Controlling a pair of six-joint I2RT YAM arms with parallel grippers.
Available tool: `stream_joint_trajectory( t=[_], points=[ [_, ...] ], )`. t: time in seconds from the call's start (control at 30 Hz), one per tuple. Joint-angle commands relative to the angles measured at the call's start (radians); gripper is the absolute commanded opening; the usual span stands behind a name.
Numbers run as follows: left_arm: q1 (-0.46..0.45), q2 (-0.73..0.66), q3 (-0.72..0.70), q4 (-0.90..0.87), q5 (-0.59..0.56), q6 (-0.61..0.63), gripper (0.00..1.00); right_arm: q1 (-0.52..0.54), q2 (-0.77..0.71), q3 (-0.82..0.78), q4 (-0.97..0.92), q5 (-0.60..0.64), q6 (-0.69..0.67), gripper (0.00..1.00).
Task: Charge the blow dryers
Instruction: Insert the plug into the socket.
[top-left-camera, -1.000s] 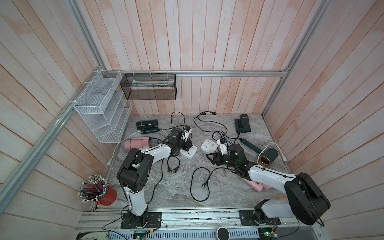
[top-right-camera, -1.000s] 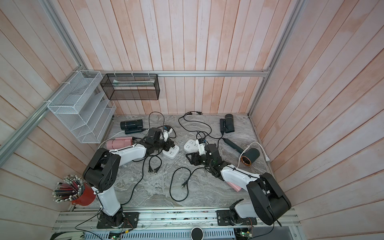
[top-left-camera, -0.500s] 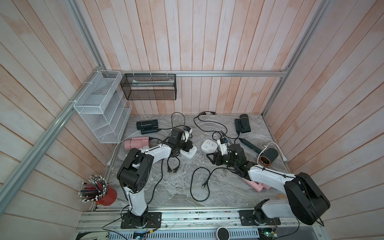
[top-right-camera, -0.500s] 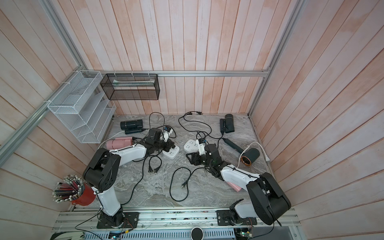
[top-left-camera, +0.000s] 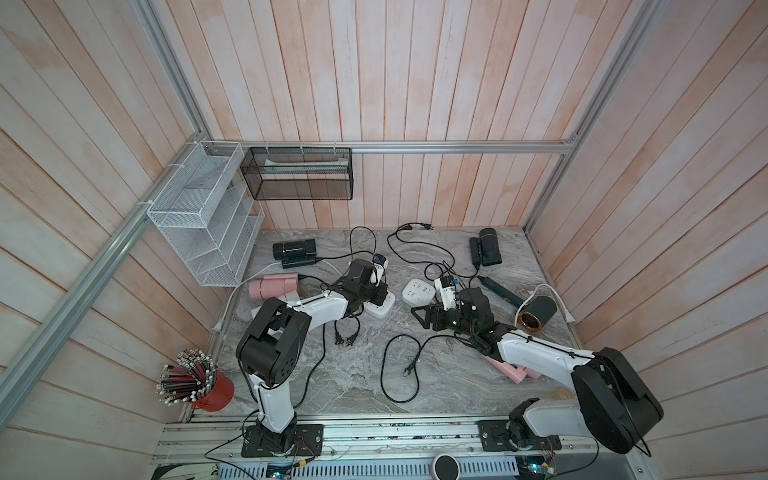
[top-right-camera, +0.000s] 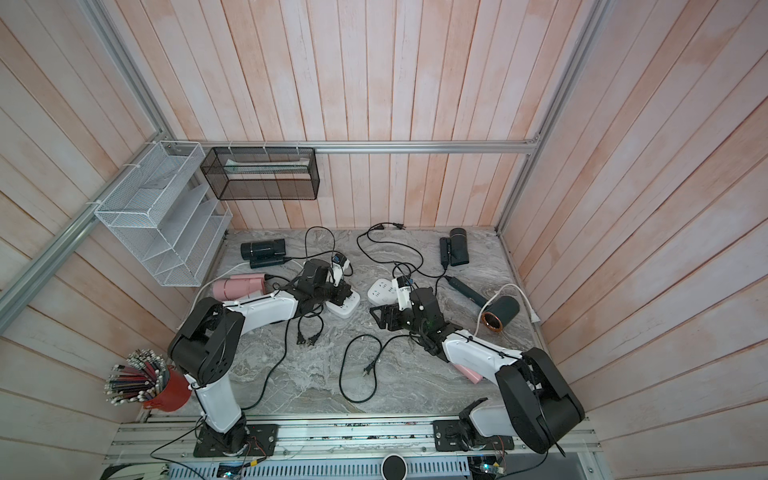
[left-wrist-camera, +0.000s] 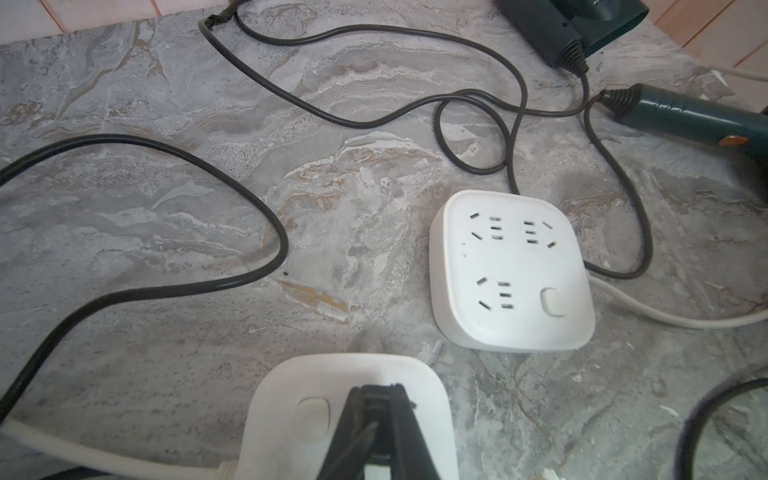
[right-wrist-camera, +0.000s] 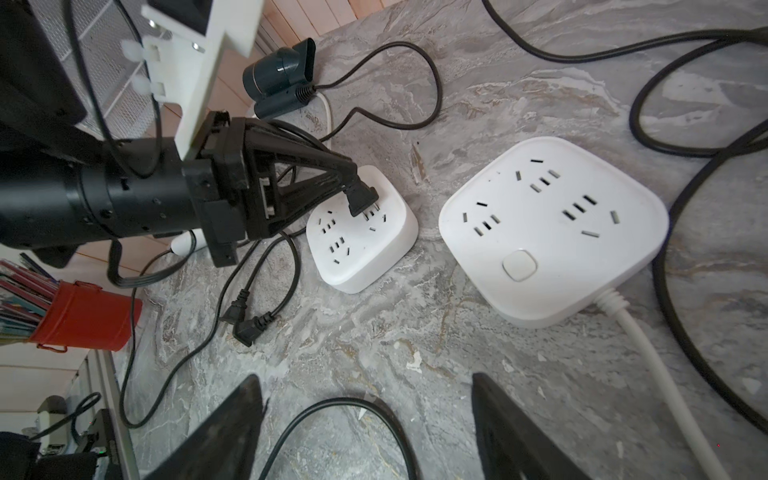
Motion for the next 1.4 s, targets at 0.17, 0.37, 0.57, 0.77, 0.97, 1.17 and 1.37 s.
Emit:
stream_joint_trajectory(
  t=[0.17,0.37,0.57,0.77,0.97,1.17,1.37],
  points=[
    [-0.015,0.008,-0.034,0.005,-0.124,0.044,0.06,0.007,-0.097,-0.016,-0.004,0.010,0.022,0.99],
    [-0.027,0.009,-0.049,0.016,-0.238,0.057,0.06,0.007,-0.134,-0.043,-0.014,0.040,0.028,1.00],
    [-0.026,0.015,-0.036,0.012,-0.182,0.048,0.06,0.007,-0.133,-0.066,0.008,0.021,0.039,0.99],
    [-0.025,0.023,-0.022,0.007,-0.074,0.046,0.06,0.007,-0.133,-0.076,0.026,-0.006,0.050,0.97],
    [-0.025,0.035,-0.015,0.004,-0.145,0.046,0.06,0.007,-0.142,-0.087,0.024,0.010,0.051,0.95],
    [-0.028,0.025,-0.038,0.033,-0.170,0.027,0.07,0.007,-0.155,-0.099,0.019,0.027,0.053,0.94],
    [-0.030,0.020,-0.072,0.067,-0.130,0.005,0.07,0.007,-0.157,-0.099,0.012,0.034,0.050,0.93]
  ],
)
